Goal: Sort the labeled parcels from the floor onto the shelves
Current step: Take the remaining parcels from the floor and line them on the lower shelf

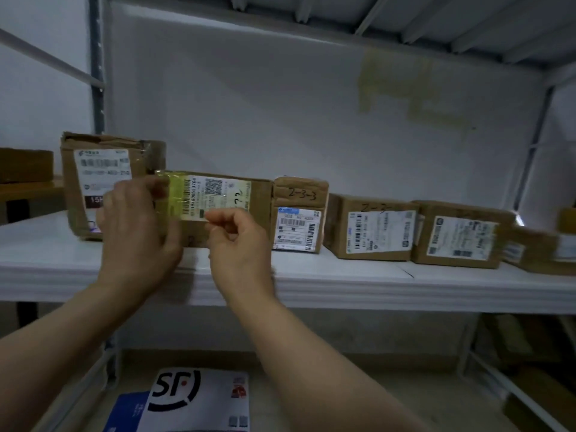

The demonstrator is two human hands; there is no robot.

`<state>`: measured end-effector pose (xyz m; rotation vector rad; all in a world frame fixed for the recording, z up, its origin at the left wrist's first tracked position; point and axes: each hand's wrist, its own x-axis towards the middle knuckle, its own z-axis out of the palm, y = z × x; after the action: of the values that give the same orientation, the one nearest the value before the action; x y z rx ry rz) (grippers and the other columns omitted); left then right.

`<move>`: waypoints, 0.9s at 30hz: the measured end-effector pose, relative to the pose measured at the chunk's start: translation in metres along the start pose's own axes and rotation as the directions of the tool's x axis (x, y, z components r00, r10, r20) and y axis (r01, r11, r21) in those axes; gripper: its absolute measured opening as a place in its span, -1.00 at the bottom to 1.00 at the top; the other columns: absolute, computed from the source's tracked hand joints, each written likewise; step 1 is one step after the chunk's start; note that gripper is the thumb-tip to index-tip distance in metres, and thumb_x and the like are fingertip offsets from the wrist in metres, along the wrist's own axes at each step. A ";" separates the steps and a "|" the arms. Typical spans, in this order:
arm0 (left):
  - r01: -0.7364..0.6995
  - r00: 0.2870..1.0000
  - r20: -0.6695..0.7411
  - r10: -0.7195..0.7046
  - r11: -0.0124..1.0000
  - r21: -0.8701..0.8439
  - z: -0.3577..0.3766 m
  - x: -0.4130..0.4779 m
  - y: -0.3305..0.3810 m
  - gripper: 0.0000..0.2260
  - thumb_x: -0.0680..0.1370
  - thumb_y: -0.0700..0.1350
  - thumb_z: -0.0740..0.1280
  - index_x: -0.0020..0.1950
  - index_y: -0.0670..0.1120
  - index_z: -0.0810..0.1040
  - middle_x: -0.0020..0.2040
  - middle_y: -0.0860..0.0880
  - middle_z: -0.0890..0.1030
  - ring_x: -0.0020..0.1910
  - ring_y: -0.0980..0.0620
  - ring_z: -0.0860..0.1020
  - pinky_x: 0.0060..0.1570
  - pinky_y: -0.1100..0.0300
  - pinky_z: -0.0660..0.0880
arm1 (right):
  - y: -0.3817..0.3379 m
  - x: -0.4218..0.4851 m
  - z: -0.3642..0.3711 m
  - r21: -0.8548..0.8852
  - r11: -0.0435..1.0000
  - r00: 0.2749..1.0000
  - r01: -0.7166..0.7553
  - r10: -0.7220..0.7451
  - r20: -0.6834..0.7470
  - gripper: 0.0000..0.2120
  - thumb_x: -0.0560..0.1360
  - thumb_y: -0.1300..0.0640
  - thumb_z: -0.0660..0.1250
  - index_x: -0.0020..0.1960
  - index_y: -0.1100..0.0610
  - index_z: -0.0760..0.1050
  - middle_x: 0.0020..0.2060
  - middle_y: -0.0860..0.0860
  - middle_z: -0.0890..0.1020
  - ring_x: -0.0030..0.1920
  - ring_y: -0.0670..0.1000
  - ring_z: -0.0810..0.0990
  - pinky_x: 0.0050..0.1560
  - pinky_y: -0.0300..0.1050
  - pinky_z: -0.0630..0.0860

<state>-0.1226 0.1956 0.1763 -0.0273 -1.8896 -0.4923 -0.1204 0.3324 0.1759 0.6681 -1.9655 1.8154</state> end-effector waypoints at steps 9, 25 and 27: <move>-0.404 0.891 0.157 0.426 0.901 -0.155 0.041 -0.008 0.113 -0.53 0.38 -0.16 0.31 0.29 -0.16 0.41 0.15 -0.18 0.47 0.10 -0.18 0.40 0.03 0.02 0.24 | -0.004 0.010 -0.149 -0.627 0.757 0.940 0.181 -0.321 -0.116 -0.77 0.58 0.28 0.26 0.16 0.06 0.58 0.07 -0.08 0.60 0.10 -0.13 0.53 0.14 -0.25 0.47; -0.570 0.701 0.586 0.406 0.813 0.120 0.111 0.062 0.228 -0.52 0.57 -0.14 0.28 0.47 0.15 0.35 0.47 0.10 0.41 0.56 0.02 0.09 0.45 -0.17 -0.02 | 0.001 0.079 -0.289 -0.980 0.173 0.993 0.097 -0.085 0.083 -0.59 0.60 -0.04 0.26 0.42 0.00 0.45 0.34 0.02 0.56 0.57 0.09 0.19 0.56 0.16 -0.08; -0.566 0.683 0.631 0.367 0.813 0.139 0.115 0.069 0.229 -0.60 0.58 -0.10 0.26 0.41 0.16 0.42 0.39 0.09 0.49 0.53 0.03 0.14 0.43 -0.21 -0.03 | 0.004 0.080 -0.289 -0.975 0.189 0.989 0.119 -0.113 0.099 -0.62 0.60 -0.05 0.27 0.39 0.01 0.48 0.31 0.03 0.59 0.55 0.09 0.22 0.56 0.14 -0.07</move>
<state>-0.1936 0.4295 0.2793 -0.4978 -2.4316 0.2389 -0.1992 0.6130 0.2451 0.3036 -2.4171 0.1057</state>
